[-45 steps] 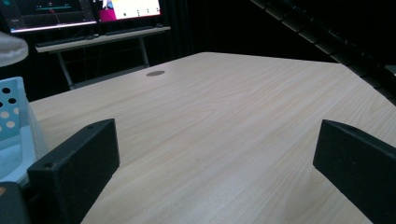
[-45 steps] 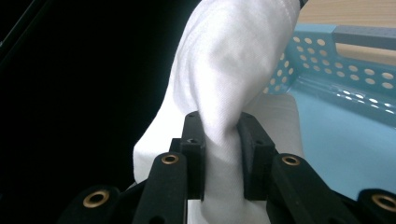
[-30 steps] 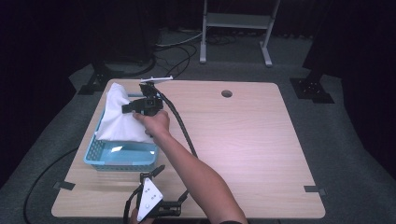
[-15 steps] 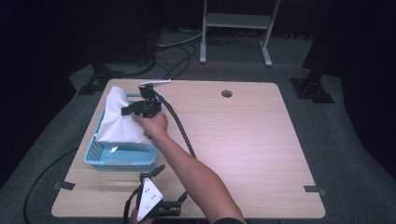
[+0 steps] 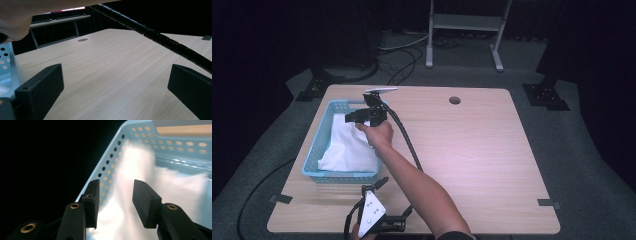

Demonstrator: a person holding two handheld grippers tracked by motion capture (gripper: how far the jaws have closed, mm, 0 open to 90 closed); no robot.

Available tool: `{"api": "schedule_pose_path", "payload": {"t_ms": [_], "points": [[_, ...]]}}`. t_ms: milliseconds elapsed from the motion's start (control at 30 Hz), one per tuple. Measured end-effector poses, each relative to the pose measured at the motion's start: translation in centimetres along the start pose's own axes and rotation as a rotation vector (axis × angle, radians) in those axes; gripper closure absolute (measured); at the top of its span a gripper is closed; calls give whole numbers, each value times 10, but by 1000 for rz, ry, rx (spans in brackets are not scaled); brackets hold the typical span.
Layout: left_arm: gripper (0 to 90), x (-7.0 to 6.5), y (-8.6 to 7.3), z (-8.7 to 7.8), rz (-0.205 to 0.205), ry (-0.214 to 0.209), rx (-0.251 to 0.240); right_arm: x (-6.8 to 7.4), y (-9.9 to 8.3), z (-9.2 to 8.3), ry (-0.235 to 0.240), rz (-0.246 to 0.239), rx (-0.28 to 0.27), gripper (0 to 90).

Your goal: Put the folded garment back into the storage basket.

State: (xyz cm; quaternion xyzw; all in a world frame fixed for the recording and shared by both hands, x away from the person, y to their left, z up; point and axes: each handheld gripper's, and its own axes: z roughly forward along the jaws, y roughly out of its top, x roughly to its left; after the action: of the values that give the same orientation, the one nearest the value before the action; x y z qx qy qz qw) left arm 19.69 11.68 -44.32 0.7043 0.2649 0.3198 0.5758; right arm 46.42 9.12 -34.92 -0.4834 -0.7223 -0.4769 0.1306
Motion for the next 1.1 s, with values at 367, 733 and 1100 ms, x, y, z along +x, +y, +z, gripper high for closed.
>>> {"api": "schedule_pose_path", "payload": {"t_ms": [367, 733, 1100], "points": [[0, -1, 0, 0, 6, 0, 4, -8, 0, -14, -19, -40, 17, 465], [0, -1, 0, 1, 10, -4, 9, -6, -1, -31, 70, -95, 49, 311], [0, -2, 0, 0, 21, 0, 10, -3, -8, -50, 171, -176, 51, 177]]}}
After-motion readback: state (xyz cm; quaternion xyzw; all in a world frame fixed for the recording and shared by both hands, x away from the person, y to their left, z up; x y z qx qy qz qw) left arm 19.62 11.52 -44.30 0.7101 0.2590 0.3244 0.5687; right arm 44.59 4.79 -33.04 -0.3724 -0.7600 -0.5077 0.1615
